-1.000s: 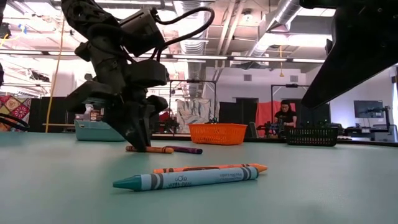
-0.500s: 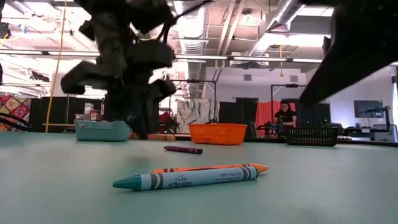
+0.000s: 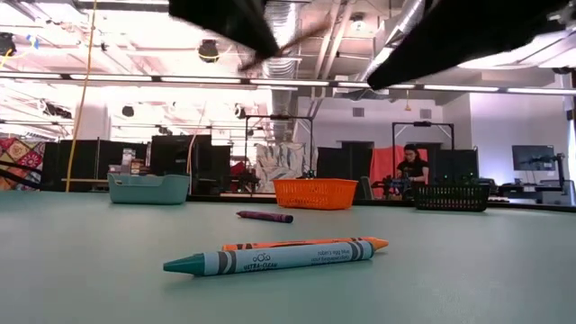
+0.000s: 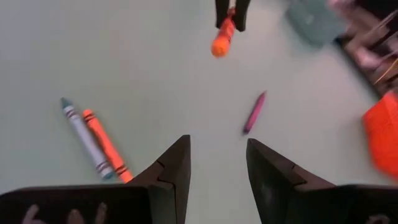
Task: Sort crayons
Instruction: Put the orange crayon into the orange bin
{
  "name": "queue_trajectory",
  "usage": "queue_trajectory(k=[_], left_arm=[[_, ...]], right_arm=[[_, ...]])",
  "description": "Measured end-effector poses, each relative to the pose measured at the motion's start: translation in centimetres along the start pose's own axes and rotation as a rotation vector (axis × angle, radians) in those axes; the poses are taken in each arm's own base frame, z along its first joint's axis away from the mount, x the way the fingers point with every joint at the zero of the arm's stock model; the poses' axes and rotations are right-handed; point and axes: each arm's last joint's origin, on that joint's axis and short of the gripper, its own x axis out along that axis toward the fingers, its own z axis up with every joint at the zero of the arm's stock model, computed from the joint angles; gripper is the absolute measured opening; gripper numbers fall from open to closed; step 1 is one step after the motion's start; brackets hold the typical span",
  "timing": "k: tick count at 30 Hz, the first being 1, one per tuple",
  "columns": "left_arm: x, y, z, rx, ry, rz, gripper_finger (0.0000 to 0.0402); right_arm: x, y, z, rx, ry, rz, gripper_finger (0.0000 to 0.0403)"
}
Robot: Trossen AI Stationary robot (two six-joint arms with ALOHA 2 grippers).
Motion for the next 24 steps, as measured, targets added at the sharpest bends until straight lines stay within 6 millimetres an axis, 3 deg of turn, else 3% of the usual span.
queue_trajectory(k=[9, 15, 24], left_arm=[[-3.7, -3.0, 5.1, 0.08, -0.242, 0.184, 0.0], [-5.4, -4.0, 6.2, 0.112, -0.328, 0.214, 0.0], [-6.1, -4.3, 7.2, 0.136, -0.447, 0.182, 0.0]], right_arm=[[-1.6, 1.0, 1.4, -0.2, -0.182, -0.095, 0.0148], [-3.8, 2.2, 3.9, -0.328, -0.368, -0.06, 0.0148], [-6.6, 2.6, 6.6, -0.428, -0.614, 0.011, 0.0148]])
